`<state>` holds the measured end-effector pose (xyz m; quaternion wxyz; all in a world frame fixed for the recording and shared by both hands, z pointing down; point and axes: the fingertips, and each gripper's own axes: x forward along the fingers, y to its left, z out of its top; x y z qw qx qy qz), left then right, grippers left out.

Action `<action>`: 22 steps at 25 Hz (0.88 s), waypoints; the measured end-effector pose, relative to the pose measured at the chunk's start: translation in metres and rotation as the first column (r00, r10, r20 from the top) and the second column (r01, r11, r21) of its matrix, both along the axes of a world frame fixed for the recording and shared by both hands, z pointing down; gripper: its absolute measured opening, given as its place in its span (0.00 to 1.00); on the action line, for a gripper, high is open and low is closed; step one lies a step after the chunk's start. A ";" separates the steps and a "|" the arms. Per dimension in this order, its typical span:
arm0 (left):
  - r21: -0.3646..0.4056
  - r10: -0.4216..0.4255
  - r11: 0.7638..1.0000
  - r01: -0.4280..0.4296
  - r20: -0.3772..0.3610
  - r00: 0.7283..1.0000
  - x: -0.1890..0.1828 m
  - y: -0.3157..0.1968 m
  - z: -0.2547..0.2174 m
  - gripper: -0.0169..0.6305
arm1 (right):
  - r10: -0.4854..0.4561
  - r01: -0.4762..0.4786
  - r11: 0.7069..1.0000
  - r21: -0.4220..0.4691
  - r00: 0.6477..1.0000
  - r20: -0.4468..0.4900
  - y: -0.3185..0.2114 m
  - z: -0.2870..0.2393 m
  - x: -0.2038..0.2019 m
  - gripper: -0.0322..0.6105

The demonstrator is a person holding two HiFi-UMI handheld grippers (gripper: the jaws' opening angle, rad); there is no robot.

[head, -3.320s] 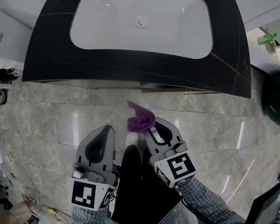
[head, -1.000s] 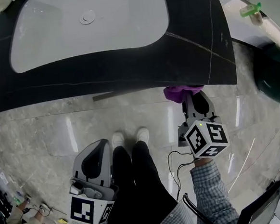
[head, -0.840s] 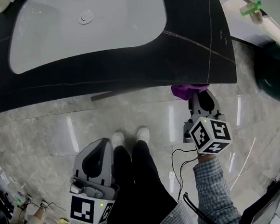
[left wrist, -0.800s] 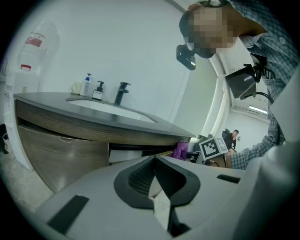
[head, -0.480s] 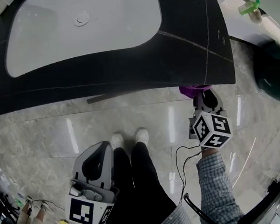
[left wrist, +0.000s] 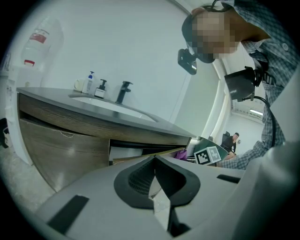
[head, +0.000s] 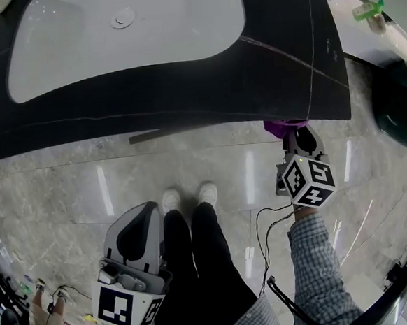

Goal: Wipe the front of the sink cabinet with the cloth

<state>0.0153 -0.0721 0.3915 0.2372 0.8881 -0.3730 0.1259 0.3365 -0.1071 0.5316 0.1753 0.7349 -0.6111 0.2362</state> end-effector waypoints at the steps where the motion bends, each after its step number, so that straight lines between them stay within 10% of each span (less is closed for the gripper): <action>1: 0.000 -0.002 1.000 0.002 0.001 1.000 -0.001 0.000 0.000 0.04 | -0.005 0.005 1.000 0.005 1.000 0.000 0.000 -0.001 -0.003 0.17; 22: 0.007 -0.045 0.999 0.045 -0.004 0.999 -0.046 -0.002 0.000 0.04 | -0.108 0.105 0.993 0.059 0.993 0.049 -0.010 -0.016 -0.104 0.17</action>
